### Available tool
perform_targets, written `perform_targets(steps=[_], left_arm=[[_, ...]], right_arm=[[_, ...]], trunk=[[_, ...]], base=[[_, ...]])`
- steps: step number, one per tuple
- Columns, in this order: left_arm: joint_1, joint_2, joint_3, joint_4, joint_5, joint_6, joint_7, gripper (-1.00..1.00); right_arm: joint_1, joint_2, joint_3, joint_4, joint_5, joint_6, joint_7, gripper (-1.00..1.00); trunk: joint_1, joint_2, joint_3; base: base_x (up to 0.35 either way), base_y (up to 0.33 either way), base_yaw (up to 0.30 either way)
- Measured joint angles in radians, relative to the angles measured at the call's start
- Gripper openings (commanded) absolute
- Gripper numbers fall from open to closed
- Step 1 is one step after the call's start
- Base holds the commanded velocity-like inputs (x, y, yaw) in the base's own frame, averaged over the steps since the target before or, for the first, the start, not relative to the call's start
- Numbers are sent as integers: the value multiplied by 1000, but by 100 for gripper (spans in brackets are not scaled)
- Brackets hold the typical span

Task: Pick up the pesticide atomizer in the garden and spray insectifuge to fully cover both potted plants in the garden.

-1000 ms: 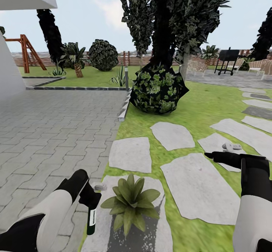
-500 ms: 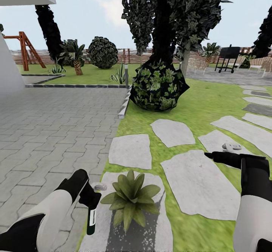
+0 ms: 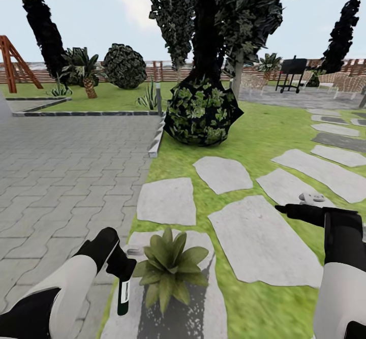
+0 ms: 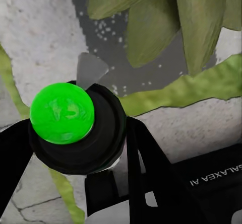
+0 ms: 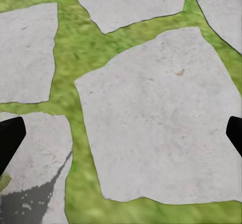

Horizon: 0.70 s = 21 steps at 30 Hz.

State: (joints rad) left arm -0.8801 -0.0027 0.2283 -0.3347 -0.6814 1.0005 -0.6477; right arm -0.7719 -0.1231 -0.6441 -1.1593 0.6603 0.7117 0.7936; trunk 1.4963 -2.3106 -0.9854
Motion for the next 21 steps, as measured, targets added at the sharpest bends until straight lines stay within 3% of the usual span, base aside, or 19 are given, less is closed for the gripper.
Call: perform_targets(steps=[8,12,21], left_arm=[[0,0,-2,0,0,0,3,-100],[0,0,-6,0,-1,0,5,-100],[35,3,-12,4,-4,-1,6,-100]], right_arm=[[0,0,0,0,0,0,0,100],[0,0,0,0,0,0,0,100],[0,0,0,-1,0,1,0,100]], trunk=[[0,0,-1],[0,0,-1],[0,0,-1]], base=[[227,176,-3],[42,29,-10],[1,1,-177]])
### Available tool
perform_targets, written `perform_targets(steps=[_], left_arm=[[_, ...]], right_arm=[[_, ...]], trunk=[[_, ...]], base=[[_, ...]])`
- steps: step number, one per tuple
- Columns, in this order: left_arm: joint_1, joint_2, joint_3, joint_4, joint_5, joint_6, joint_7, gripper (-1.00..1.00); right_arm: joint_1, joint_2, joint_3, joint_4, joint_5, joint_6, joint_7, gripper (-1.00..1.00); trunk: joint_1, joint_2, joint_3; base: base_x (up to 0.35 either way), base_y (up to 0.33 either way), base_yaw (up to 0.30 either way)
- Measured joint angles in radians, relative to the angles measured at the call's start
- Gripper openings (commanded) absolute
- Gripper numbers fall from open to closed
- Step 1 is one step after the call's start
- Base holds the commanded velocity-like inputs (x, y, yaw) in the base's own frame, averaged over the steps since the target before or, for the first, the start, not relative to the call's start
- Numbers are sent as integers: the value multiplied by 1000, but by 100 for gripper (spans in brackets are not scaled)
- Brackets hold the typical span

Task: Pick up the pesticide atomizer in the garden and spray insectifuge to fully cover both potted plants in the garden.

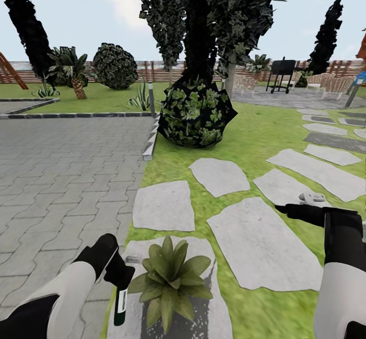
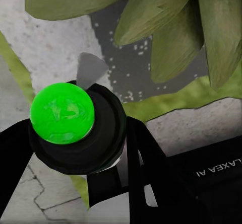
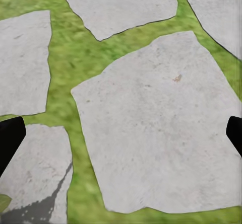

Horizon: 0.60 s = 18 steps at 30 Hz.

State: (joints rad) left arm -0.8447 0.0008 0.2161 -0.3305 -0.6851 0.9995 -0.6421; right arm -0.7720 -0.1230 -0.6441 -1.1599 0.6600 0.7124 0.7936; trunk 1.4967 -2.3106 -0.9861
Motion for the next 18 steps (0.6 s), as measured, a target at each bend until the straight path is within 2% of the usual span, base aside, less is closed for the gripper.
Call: perform_targets(steps=[8,18], left_arm=[[28,6,-1,-6,0,0,-4,-100],[31,16,-2,-9,-2,-1,-5,-100]], right_arm=[[0,0,0,1,0,0,0,100],[0,0,0,0,0,0,0,100]], trunk=[[0,0,0],[0,0,0]], base=[[0,0,-7],[0,0,0]])
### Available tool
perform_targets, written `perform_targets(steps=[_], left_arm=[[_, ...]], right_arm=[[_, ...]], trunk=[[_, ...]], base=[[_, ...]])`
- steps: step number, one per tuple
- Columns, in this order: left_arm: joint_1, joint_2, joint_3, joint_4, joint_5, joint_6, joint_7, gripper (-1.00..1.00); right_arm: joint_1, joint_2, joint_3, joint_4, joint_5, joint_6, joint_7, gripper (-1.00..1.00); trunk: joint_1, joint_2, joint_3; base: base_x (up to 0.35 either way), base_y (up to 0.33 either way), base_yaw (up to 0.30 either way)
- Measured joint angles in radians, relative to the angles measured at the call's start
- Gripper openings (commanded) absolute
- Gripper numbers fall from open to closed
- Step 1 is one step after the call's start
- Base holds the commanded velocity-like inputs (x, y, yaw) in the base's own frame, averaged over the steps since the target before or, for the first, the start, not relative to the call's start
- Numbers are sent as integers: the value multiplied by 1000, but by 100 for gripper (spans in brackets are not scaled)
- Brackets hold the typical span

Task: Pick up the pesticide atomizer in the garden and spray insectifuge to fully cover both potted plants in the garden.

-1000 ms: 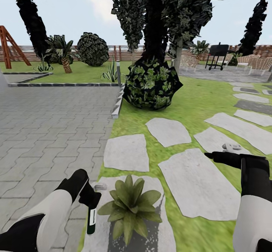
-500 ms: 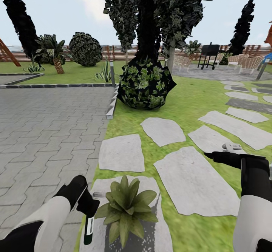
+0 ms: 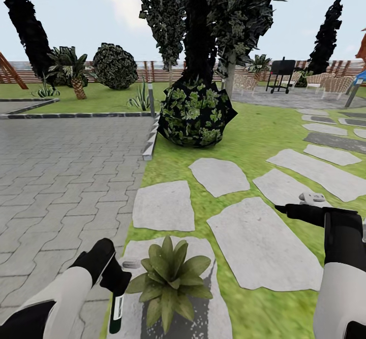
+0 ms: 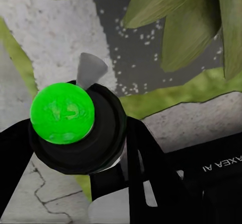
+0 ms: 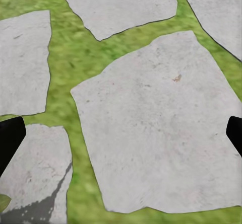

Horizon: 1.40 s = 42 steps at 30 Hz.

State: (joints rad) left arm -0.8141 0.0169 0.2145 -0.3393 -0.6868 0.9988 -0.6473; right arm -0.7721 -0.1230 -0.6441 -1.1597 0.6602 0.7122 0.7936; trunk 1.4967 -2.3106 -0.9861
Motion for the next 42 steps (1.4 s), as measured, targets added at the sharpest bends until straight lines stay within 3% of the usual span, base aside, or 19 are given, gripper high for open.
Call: perform_targets(steps=[2,5,8,19,25,42], left_arm=[[0,18,0,0,-2,-1,0,-100],[1,75,-1,0,-7,-2,0,-100],[16,110,1,0,-3,-1,-1,-100],[31,106,1,0,3,1,1,-100],[67,103,2,2,2,1,1,-100],[70,103,2,0,3,1,3,-100]], right_arm=[[0,0,0,0,0,0,0,100],[0,0,0,-1,0,0,0,100],[0,0,0,0,0,0,0,100],[0,0,0,0,0,0,0,100],[0,0,0,-1,0,0,0,100],[0,0,0,0,0,0,0,100]], trunk=[[0,0,0],[0,0,0],[0,0,0],[0,0,0],[0,0,0],[0,0,0]], base=[[0,0,0],[0,0,0],[0,0,0],[0,0,0],[0,0,0],[0,98,0]])
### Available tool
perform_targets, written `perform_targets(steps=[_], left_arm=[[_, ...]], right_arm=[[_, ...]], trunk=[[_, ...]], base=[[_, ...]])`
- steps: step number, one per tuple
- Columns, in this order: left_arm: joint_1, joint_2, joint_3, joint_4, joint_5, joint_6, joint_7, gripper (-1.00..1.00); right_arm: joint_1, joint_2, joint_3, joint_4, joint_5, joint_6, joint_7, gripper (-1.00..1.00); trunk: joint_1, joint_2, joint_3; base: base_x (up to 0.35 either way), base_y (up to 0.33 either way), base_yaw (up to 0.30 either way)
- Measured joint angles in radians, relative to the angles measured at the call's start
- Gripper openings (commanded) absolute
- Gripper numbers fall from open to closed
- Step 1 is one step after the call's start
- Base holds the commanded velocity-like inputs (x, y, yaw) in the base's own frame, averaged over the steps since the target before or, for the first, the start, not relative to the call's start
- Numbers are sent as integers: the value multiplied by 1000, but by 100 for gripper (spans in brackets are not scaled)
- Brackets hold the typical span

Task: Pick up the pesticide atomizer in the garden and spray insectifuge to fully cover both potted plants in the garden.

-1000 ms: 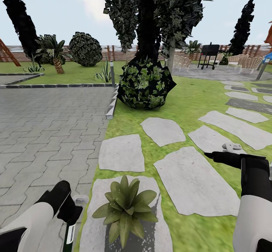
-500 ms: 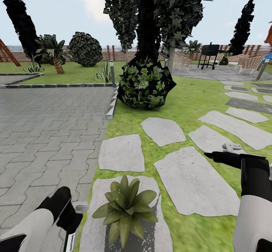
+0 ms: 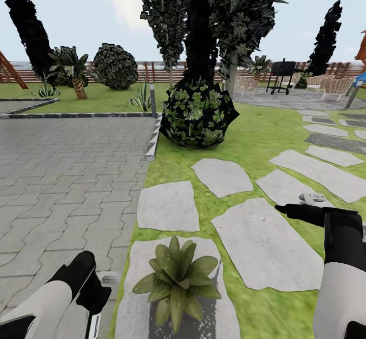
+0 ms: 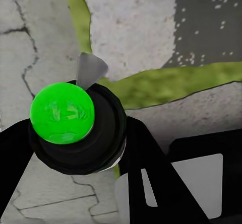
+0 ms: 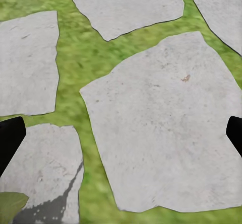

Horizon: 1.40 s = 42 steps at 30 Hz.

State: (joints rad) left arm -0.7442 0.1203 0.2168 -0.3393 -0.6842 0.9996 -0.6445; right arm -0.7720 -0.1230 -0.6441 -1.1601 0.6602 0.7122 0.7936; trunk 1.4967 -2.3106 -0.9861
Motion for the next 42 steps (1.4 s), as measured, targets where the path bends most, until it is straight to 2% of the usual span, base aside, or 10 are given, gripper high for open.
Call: perform_targets(steps=[13,33,36,40,42], left_arm=[[-1,0,0,0,0,0,3,-100],[1,2,-5,2,-3,0,9,-100],[1,3,-25,1,-2,0,9,-100],[1,0,-35,-1,0,0,6,-100],[0,-18,-34,-2,9,2,3,-100]], right_arm=[[0,0,0,0,0,0,0,100],[0,0,0,1,0,0,0,100],[0,0,0,1,0,0,0,100],[0,0,0,1,0,0,0,100],[0,0,0,1,0,0,0,100]], trunk=[[0,0,0],[0,0,0],[0,0,0],[0,0,0],[0,0,0]], base=[[0,1,-209],[0,0,-5],[0,0,0],[0,0,0],[0,0,0]])
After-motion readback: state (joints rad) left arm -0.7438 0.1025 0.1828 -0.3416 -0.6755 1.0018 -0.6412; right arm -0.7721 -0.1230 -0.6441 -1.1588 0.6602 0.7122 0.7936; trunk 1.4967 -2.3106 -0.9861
